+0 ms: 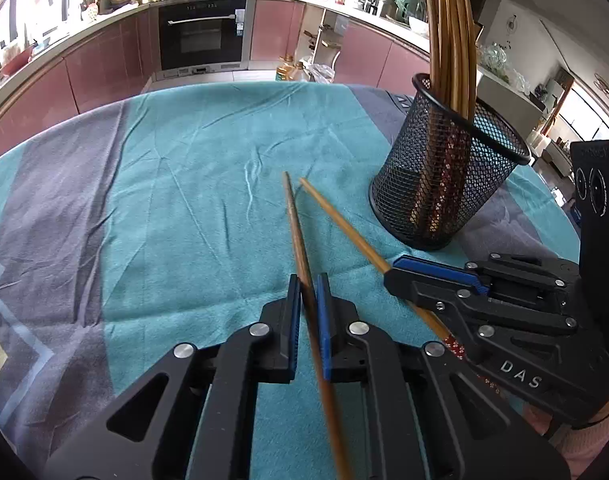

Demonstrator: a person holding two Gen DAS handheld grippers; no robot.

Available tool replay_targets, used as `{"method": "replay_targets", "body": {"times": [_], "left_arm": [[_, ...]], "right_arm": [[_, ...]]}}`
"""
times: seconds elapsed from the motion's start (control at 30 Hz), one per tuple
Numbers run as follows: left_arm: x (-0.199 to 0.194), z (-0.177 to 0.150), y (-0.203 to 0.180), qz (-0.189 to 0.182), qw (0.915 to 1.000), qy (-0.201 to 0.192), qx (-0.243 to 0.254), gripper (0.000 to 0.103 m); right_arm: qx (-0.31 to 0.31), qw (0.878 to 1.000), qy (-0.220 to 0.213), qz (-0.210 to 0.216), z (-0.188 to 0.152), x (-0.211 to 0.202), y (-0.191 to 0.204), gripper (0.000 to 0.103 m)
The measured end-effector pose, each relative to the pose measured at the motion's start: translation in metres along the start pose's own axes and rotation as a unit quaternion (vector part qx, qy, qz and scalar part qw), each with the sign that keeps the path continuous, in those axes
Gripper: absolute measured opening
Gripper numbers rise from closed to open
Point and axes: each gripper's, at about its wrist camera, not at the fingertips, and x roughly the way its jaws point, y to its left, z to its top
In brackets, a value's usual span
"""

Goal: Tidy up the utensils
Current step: 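Close the right gripper on a chopstick while the left gripper grasps the other, then lift the chopstick upright with the right gripper while the left lifts its chopstick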

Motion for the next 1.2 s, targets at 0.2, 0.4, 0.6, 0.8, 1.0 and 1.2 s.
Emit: {"method": "replay_targets", "body": {"times": [0.2,0.4,0.6,0.8,1.0,1.2], "left_arm": [[-0.013,-0.002,-0.003,0.004,0.9999,-0.012,0.008,0.008],[-0.033,-0.005,-0.005,0.001,0.9994,-0.033,0.011,0.008],[-0.051,-0.007,-0.007,-0.007,0.9987,-0.049,0.012,0.008],[-0.066,-0.010,-0.010,-0.014,0.9979,-0.062,0.013,0.008],[-0.077,-0.011,-0.015,-0.020,0.9969,-0.074,0.016,0.008],[-0.086,-0.010,-0.017,-0.027,0.9959,-0.085,0.017,0.008]], "right_arm": [[0.001,1.000,-0.010,0.010,-0.002,-0.012,0.000,0.006],[-0.004,0.999,-0.030,0.027,-0.003,-0.031,0.004,0.006],[-0.012,0.998,-0.051,0.037,-0.003,-0.048,0.008,0.006],[-0.017,0.997,-0.063,0.044,-0.002,-0.059,0.012,0.006],[-0.018,0.996,-0.071,0.046,-0.004,-0.067,0.011,0.006],[-0.020,0.995,-0.082,0.048,-0.004,-0.074,0.011,0.006]]}}
